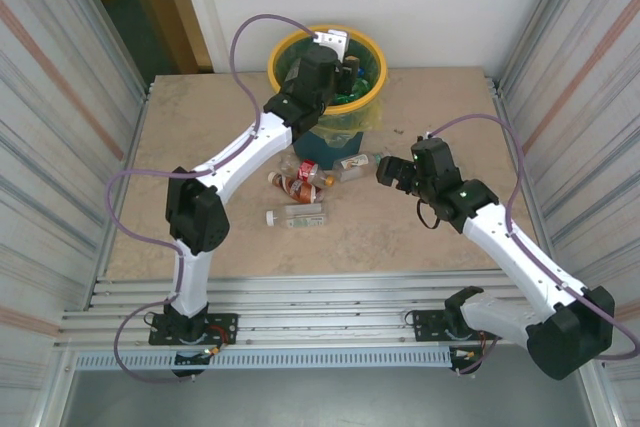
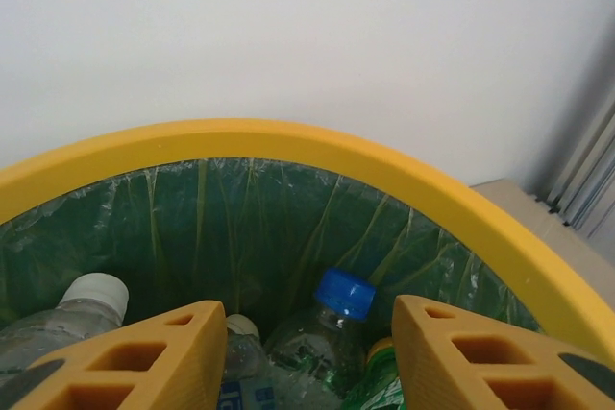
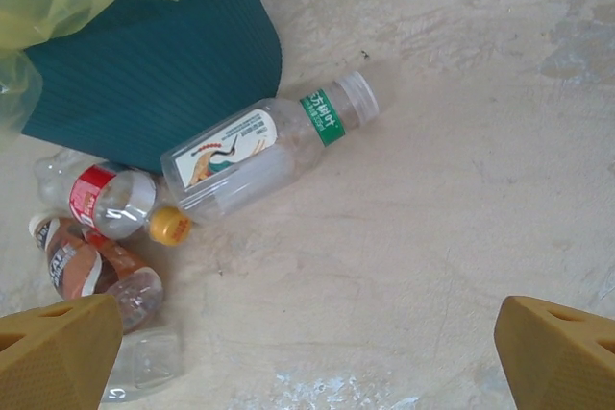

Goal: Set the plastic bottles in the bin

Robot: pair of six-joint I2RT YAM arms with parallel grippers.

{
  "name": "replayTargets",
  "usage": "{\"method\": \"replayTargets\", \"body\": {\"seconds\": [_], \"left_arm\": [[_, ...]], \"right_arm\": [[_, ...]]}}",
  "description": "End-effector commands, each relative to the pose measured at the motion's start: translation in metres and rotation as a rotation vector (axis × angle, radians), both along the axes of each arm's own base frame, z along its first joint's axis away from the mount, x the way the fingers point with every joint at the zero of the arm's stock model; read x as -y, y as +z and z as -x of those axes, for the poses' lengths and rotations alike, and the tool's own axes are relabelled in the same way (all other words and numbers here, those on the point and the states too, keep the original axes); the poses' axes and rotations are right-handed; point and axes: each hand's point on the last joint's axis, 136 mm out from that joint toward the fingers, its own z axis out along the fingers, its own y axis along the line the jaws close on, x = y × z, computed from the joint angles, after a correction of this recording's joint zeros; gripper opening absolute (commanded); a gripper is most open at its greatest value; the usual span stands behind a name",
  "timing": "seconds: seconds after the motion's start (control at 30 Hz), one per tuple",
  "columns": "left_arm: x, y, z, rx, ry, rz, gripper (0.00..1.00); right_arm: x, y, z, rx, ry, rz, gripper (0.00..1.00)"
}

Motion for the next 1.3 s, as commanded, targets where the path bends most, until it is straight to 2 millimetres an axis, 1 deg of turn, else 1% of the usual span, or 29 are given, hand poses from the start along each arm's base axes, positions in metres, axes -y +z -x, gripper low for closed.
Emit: {"method": "replayTargets", "body": {"seconds": [0.0,0.2,0.33,0.4,0.5,0.6,0.7,0.77,0.83,0.9,0.97,1.07,1.1,1.13,1.2,1.27], "left_arm": [[-0.008,0.03,0.012,0.054,-0.033,-0.084,0.49],[0.002,0.002,0.009,-0.008,-0.083,-0.191,0.49],[0.001,-0.006,0.007,-0.023,-0.077,-0.212,0.49],[0.0,-0.001,0.007,-0.015,-0.067,-0.2,0.5],[-0.002,0.018,0.01,0.01,-0.065,-0.16,0.52],[-0.006,0.046,0.018,0.048,-0.066,-0.112,0.55],[-0.016,0.079,0.029,0.104,-0.057,-0.063,0.59],[-0.025,0.1,0.039,0.142,-0.047,-0.033,0.63],[-0.036,0.117,0.049,0.175,-0.031,-0.007,0.67],[-0.05,0.126,0.059,0.198,0.0,0.014,0.73],[-0.068,0.134,0.071,0.225,0.041,0.039,0.81],[-0.093,0.135,0.088,0.237,0.102,0.059,0.92],[-0.104,0.134,0.094,0.238,0.127,0.068,0.97],[-0.115,0.132,0.101,0.239,0.153,0.083,0.99],[-0.139,0.125,0.112,0.23,0.199,0.13,0.99],[-0.163,0.112,0.121,0.203,0.244,0.192,0.99]], "right_arm": [[-0.003,0.001,-0.002,-0.003,-0.027,-0.024,0.98],[-0.006,-0.001,-0.002,-0.008,-0.028,-0.027,0.98],[-0.007,-0.007,-0.003,-0.024,-0.051,-0.037,0.98],[-0.007,-0.011,-0.004,-0.036,-0.074,-0.05,0.98],[-0.01,-0.018,-0.008,-0.048,-0.108,-0.065,0.98],[-0.013,-0.026,-0.013,-0.055,-0.152,-0.076,0.98],[-0.019,-0.033,-0.019,-0.054,-0.176,-0.102,0.98],[-0.025,-0.037,-0.024,-0.05,-0.19,-0.116,0.98],[-0.029,-0.042,-0.03,-0.049,-0.203,-0.131,0.98],[-0.035,-0.045,-0.036,-0.046,-0.212,-0.15,0.98],[-0.039,-0.05,-0.042,-0.049,-0.226,-0.167,0.98],[-0.045,-0.059,-0.049,-0.059,-0.242,-0.186,0.98],[-0.047,-0.062,-0.052,-0.062,-0.247,-0.193,0.98],[-0.049,-0.065,-0.055,-0.068,-0.25,-0.198,0.98],[-0.053,-0.071,-0.06,-0.077,-0.253,-0.206,0.98],[-0.056,-0.077,-0.064,-0.092,-0.255,-0.214,0.98]]}}
